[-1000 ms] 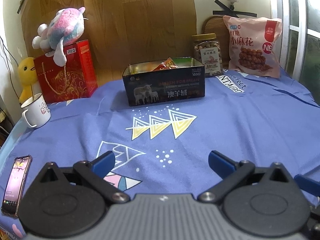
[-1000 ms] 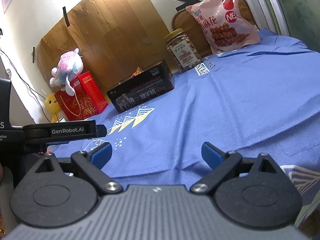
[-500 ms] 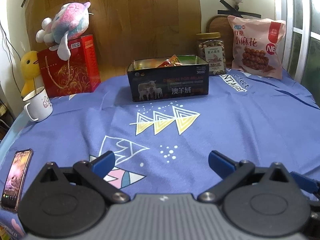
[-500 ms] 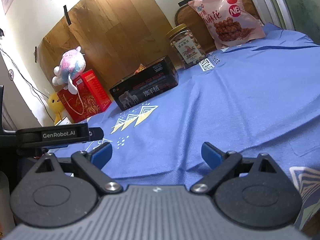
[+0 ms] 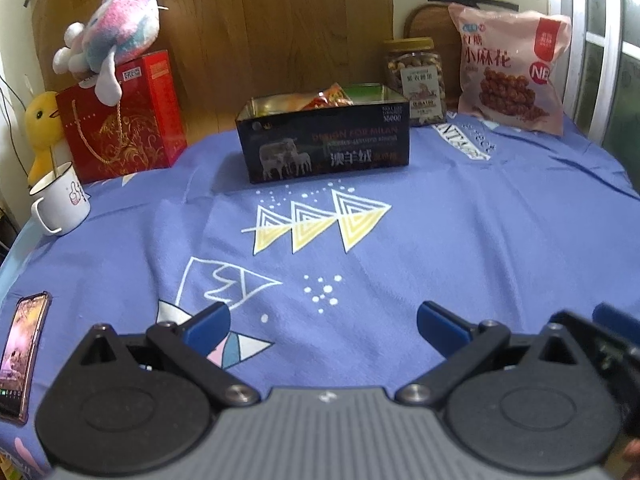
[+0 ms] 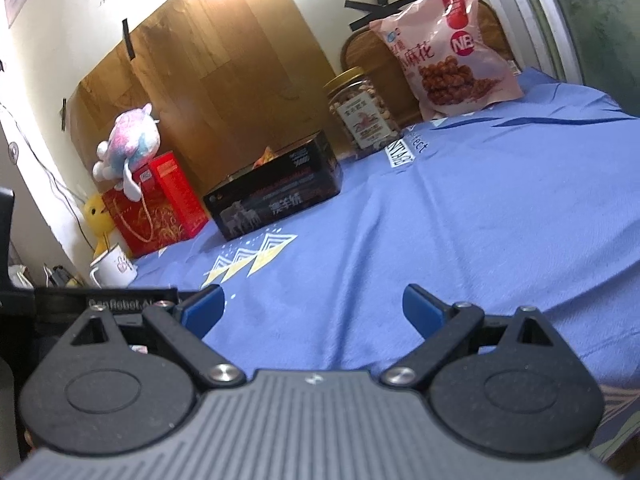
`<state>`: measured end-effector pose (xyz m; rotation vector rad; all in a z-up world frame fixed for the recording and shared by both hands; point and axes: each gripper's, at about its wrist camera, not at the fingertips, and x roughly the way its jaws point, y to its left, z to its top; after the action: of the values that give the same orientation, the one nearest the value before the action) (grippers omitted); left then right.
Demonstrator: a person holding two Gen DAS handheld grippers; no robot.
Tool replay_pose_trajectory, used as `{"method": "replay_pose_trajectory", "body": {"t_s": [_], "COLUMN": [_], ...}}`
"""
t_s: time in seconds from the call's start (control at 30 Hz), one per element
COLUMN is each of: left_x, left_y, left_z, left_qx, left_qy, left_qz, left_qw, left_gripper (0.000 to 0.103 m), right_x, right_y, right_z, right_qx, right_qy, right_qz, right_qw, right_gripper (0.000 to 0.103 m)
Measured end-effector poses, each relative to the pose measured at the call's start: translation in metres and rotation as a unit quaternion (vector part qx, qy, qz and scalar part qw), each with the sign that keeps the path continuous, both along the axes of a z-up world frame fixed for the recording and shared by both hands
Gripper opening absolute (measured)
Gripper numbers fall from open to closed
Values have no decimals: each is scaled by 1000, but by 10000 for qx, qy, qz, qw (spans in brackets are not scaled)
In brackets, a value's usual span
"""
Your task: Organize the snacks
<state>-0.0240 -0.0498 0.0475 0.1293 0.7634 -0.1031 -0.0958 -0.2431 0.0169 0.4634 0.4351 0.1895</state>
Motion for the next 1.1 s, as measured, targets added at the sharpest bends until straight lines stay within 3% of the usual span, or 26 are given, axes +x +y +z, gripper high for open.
{"method": "replay_pose_trajectory", "body": {"t_s": [0.73,1.1], "left_x": [7,6], "left_y": [-3,-6], "left_z": [-9,-10], "left_qx": [231,430], "left_qy": [259,169], "left_qz": [136,220], "left_qw": [9993,9987], "left_gripper": [103,103], "right_x": [-2,-2], "right_y": [4,1], "right_z": [-3,-5], "right_qx": [51,118], "right_qy": [-69,-57], "right_qz": [186,165], "right_qw": [9998,9998], "right_gripper": [97,97]}}
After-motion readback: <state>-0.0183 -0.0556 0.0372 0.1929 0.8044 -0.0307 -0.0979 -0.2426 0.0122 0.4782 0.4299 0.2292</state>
